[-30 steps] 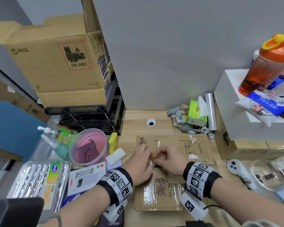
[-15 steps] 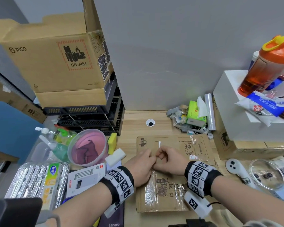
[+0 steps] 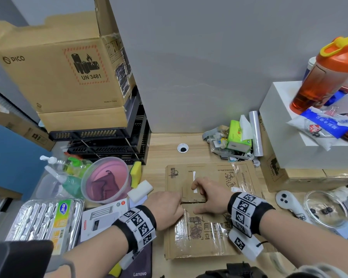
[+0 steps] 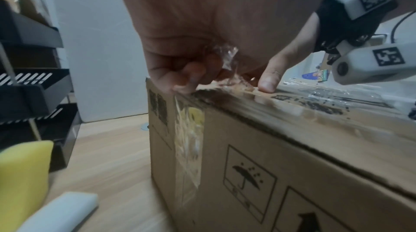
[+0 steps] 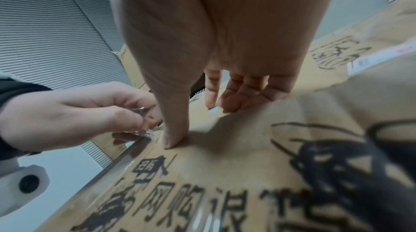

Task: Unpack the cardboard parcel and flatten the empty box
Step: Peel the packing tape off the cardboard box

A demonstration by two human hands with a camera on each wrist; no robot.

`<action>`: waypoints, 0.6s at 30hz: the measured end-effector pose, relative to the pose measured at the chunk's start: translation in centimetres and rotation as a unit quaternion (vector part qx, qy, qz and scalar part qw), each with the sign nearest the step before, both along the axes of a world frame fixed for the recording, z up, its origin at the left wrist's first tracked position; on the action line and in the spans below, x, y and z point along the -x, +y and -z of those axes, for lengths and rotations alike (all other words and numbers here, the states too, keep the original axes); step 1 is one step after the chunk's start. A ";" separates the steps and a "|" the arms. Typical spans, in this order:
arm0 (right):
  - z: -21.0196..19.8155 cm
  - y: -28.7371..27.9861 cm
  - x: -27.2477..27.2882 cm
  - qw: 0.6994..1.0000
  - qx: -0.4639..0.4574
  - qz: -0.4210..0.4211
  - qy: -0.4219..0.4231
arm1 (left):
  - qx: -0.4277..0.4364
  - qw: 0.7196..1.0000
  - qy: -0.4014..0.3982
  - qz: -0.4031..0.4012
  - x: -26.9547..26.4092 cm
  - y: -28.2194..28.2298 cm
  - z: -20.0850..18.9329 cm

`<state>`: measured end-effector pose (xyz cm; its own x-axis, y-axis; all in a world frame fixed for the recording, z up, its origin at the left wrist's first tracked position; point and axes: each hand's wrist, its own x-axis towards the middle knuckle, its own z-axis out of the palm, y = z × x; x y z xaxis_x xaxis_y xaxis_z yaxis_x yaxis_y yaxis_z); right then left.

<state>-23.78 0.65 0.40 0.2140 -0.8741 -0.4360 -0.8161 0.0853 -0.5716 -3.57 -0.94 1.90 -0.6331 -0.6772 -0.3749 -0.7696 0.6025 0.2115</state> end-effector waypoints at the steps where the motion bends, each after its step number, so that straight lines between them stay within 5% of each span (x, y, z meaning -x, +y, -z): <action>1: 0.1 0.0 0.0 1.000 0.002 -0.005 0.007 | -0.018 1.000 0.008 -0.005 -0.2 -0.1 0.2; 14: 0.8 0.1 -0.6 0.998 -0.021 -0.034 0.051 | -0.077 0.992 0.087 -0.040 -0.7 -1.3 1.3; 18: 0.5 0.2 -1.0 0.997 -0.023 -0.036 0.058 | -0.039 0.997 0.067 0.018 0.1 -1.7 0.7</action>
